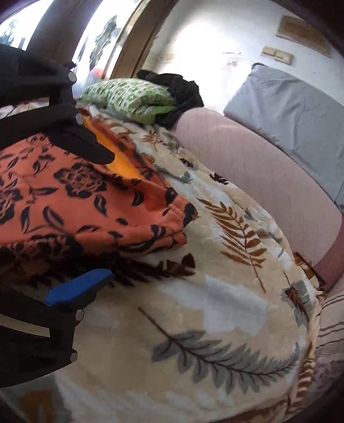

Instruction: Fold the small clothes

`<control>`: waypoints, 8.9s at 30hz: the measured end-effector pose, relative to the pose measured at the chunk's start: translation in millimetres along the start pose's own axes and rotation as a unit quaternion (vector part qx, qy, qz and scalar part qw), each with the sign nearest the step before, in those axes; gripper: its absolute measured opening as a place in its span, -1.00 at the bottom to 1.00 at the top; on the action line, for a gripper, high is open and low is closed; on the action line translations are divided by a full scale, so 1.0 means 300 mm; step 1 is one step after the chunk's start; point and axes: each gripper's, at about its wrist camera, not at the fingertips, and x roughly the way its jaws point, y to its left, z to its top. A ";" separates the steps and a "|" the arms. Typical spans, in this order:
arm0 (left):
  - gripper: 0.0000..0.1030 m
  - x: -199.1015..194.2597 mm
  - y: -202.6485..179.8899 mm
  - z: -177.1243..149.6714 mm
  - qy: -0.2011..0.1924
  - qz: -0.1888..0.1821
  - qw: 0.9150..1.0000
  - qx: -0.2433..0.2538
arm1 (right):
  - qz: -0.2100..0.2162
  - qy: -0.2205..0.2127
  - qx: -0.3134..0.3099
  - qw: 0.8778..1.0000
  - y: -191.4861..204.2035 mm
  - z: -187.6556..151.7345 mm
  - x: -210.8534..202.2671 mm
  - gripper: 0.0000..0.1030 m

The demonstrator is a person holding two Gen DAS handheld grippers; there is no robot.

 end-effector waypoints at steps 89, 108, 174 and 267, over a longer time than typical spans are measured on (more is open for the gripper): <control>0.54 -0.114 -0.025 -0.197 0.065 0.116 0.991 0.032 | 0.100 0.102 0.143 0.979 -0.097 -0.185 -0.008 0.34; 0.55 -0.458 -0.329 -0.568 0.007 -0.087 0.995 0.047 | 0.130 0.011 0.236 0.963 -0.092 -0.944 -0.477 0.60; -0.54 -0.527 0.043 -0.701 0.064 -0.096 0.991 -0.068 | -0.035 0.090 -0.052 0.994 0.167 -0.681 -0.239 0.57; 0.61 -0.422 -0.049 -0.699 0.089 0.027 0.995 -0.026 | 0.045 0.008 0.088 0.995 0.055 -0.624 -0.377 0.70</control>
